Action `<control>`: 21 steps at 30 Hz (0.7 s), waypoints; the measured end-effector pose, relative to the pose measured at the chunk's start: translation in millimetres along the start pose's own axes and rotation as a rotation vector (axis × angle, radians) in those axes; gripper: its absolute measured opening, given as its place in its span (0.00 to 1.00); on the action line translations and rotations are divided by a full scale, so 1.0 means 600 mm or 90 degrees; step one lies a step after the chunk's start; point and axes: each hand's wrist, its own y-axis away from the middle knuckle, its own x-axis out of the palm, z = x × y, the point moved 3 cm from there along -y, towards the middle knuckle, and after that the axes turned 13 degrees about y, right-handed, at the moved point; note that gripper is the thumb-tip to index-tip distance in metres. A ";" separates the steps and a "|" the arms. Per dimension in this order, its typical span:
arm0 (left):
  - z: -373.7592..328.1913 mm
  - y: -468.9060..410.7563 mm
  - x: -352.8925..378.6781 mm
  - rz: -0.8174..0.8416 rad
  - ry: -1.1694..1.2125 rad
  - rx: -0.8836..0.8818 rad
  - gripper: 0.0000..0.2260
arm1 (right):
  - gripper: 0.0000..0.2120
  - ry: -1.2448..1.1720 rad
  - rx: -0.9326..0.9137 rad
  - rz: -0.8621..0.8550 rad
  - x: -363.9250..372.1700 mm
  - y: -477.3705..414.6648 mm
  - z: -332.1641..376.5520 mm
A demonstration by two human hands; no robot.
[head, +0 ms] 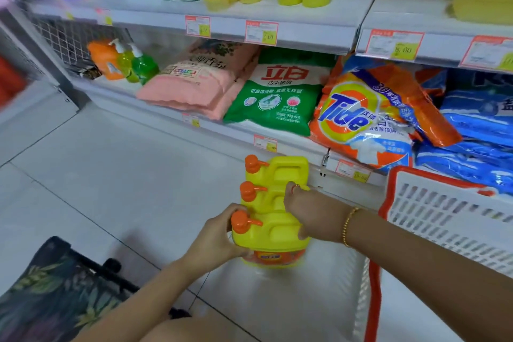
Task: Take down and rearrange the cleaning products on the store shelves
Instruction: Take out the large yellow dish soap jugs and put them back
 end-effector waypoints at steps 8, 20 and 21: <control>0.028 -0.031 0.002 -0.042 -0.040 0.045 0.30 | 0.23 -0.013 0.046 -0.010 0.009 -0.005 0.000; -0.078 -0.079 -0.059 0.187 -0.466 -0.139 0.09 | 0.17 -0.126 -0.026 0.007 -0.004 0.012 -0.013; -0.112 -0.087 -0.065 0.158 -0.500 -0.129 0.06 | 0.14 -0.122 -0.021 -0.002 -0.016 0.019 -0.028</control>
